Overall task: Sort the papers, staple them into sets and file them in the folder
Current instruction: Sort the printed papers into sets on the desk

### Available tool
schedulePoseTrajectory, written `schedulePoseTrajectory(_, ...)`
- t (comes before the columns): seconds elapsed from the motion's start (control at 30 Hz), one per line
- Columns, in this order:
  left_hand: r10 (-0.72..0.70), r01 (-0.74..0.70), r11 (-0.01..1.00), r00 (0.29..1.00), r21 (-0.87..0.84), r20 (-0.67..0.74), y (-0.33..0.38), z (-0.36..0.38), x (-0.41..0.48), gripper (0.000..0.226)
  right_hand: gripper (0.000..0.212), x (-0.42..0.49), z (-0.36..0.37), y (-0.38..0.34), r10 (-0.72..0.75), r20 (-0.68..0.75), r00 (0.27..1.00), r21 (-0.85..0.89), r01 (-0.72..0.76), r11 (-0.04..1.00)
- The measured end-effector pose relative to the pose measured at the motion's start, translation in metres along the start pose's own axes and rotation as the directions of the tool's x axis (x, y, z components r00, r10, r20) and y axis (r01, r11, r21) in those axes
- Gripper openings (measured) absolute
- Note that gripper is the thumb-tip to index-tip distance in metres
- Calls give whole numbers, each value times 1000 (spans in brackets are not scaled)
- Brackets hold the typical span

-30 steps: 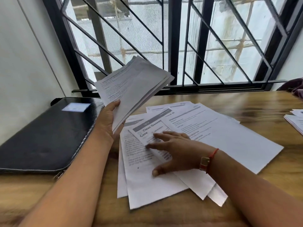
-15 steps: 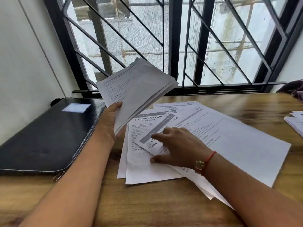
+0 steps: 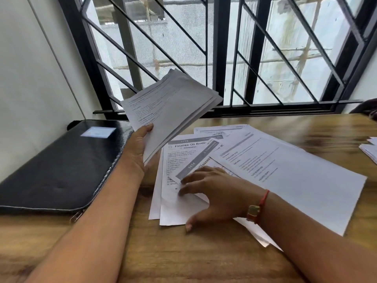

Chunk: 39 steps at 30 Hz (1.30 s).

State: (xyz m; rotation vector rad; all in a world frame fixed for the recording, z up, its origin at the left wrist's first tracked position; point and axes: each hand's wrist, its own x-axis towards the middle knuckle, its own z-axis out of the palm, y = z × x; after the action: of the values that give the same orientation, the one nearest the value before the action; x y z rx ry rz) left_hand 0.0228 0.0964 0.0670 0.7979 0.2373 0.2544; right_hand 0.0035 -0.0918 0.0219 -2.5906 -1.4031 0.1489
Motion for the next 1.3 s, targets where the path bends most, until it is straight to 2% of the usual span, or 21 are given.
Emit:
schedulePoseTrajectory(0.1, -3, 4, 1000, 1000, -10, 8, 0, 0, 0, 12, 61, 0, -1, -1, -24, -51, 998, -18, 23, 1000)
schedulePoseTrajectory(0.23, 7, -7, 1000, 1000, -22, 12, -1, -4, 3, 9, 25, -1, -2, -4, -100, -179, 979, -13, 99, 995)
schedulePoseTrajectory(0.3, 12, -12, 999, 1000, -34, 18, -1, -7, 8, 9, 19, 1, -2, -5, -101, -252, 962, 17, 109, 994)
schedulePoseTrajectory(0.4, 24, -23, 999, 1000, -47, 20, 0, -15, 23, 10, 18, 2, 0, -3, 2, -431, 902, 66, 30, 997)
schedulePoseTrajectory(0.47, 23, -20, 997, 999, -73, 31, 2, -24, 35, 11, 16, 3, 0, 1, 109, -570, 815, 141, -34, 989)
schedulePoseTrajectory(0.53, 12, -4, 989, 998, -151, 57, 4, -32, 46, 14, 13, 3, 0, 6, 216, -684, 696, 238, -67, 969)
schedulePoseTrajectory(0.63, 7, 20, 965, 995, -263, 103, 5, -38, 54, 29, 5, 3, -4, 12, 362, -764, 535, 392, -62, 918)
schedulePoseTrajectory(0.67, 6, 27, 959, 993, -281, 117, 6, -39, 55, 35, 11, 3, -5, 12, 395, -778, 489, 430, -43, 902)
schedulePoseTrajectory(0.73, 13, 27, 954, 991, -298, 131, 5, -40, 57, 42, 21, 2, -9, 14, 423, -818, 389, 464, 12, 886)
schedulePoseTrajectory(0.83, 32, 0, 959, 994, -285, 106, 5, -40, 58, 38, 18, -4, -19, 17, 398, -891, 220, 420, 61, 906)
schedulePoseTrajectory(0.93, 44, -16, 962, 994, -272, 96, 4, -40, 57, 37, 20, -11, -30, 20, 371, -923, 100, 379, 85, 921)
schedulePoseTrajectory(1.0, 40, -14, 964, 995, -264, 94, 4, -40, 58, 38, 23, -15, -35, 22, 371, -928, 44, 374, 110, 921)
schedulePoseTrajectory(1.07, 39, -13, 965, 995, -263, 93, 4, -40, 58, 37, 25, -18, -39, 23, 358, -933, 21, 358, 117, 926)
schedulePoseTrajectory(1.13, 41, -14, 965, 994, -261, 98, 4, -40, 58, 38, 35, -21, -44, 23, 328, -944, 29, 329, 133, 935)
schedulePoseTrajectory(1.23, 43, -17, 969, 994, -248, 101, 3, -40, 58, 39, 64, -22, -46, 27, 294, -952, 85, 305, 188, 934)
schedulePoseTrajectory(1.3, 38, -13, 971, 994, -237, 100, 3, -39, 57, 35, 71, -23, -47, 33, 278, -955, 105, 293, 168, 941)
